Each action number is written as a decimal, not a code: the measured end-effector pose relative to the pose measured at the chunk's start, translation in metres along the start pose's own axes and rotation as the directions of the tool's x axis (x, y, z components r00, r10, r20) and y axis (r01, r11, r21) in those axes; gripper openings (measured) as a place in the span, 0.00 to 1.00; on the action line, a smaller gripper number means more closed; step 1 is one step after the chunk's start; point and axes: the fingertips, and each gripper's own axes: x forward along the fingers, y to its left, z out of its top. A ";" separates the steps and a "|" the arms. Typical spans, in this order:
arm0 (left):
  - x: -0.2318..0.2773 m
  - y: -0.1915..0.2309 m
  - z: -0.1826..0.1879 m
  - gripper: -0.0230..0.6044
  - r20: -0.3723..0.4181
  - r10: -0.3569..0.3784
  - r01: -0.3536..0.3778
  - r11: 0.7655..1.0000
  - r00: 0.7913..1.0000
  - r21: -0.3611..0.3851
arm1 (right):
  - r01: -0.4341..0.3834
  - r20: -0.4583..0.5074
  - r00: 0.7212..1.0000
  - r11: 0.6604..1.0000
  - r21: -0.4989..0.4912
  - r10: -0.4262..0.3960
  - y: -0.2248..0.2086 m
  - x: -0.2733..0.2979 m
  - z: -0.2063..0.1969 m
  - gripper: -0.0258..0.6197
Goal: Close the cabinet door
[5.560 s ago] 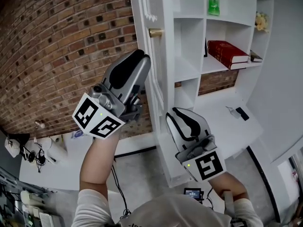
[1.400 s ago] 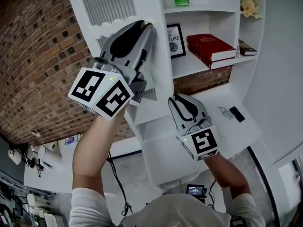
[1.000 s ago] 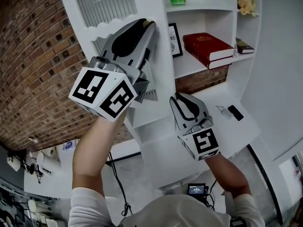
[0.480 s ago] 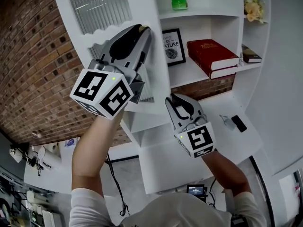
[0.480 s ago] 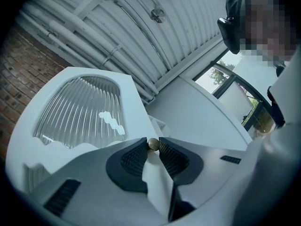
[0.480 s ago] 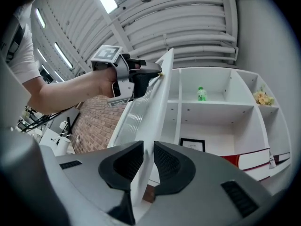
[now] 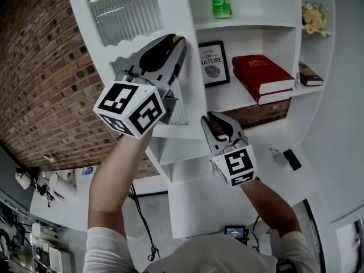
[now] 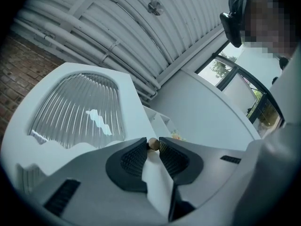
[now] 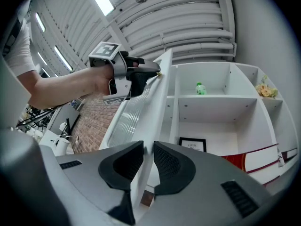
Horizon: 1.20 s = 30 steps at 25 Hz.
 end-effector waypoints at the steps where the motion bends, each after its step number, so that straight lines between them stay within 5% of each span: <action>1: 0.002 0.001 -0.002 0.17 -0.001 0.003 -0.003 1.000 1.000 0.000 | -0.002 -0.001 1.000 1.000 -0.001 0.002 -0.002 0.002 -0.001 0.15; 30: 0.047 0.033 -0.044 0.17 -0.067 0.039 -0.037 0.999 0.997 0.027 | 0.005 -0.023 1.000 1.000 0.019 -0.005 -0.043 0.057 -0.032 0.15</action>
